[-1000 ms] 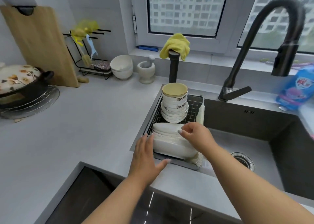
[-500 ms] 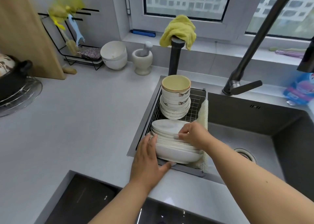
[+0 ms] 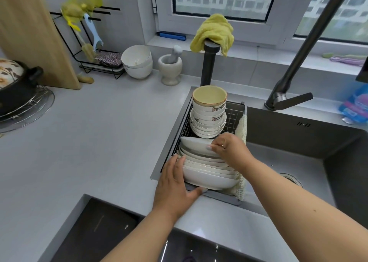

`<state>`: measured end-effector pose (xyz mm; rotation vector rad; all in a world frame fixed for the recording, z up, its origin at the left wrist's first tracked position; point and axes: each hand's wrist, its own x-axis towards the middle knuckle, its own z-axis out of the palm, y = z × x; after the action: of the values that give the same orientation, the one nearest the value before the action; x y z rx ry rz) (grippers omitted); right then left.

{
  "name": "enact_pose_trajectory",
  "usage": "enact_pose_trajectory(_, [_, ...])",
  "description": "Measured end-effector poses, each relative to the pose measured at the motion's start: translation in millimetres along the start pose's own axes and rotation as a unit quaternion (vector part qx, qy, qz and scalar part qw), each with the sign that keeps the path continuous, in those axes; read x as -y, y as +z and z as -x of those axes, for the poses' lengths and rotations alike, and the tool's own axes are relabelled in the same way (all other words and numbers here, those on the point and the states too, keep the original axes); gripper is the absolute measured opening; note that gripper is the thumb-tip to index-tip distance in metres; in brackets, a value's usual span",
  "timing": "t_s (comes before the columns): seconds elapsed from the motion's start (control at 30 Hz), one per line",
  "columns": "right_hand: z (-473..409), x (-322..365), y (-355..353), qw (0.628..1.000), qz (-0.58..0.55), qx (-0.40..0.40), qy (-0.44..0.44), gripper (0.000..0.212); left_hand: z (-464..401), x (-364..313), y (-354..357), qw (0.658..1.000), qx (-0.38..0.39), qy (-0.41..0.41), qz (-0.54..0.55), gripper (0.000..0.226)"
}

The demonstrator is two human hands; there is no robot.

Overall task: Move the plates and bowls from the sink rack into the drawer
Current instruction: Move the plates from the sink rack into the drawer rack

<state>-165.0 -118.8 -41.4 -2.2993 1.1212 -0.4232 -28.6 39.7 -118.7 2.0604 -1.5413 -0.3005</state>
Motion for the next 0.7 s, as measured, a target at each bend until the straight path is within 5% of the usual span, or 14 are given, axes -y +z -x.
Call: enact_pose_trajectory(0.7, [22.7,36.2,-45.7,0.989,0.014,-0.121,-0.085,0.033,4.2,-6.3,-11.1,0.998,0.015,-0.039,0.042,0.114])
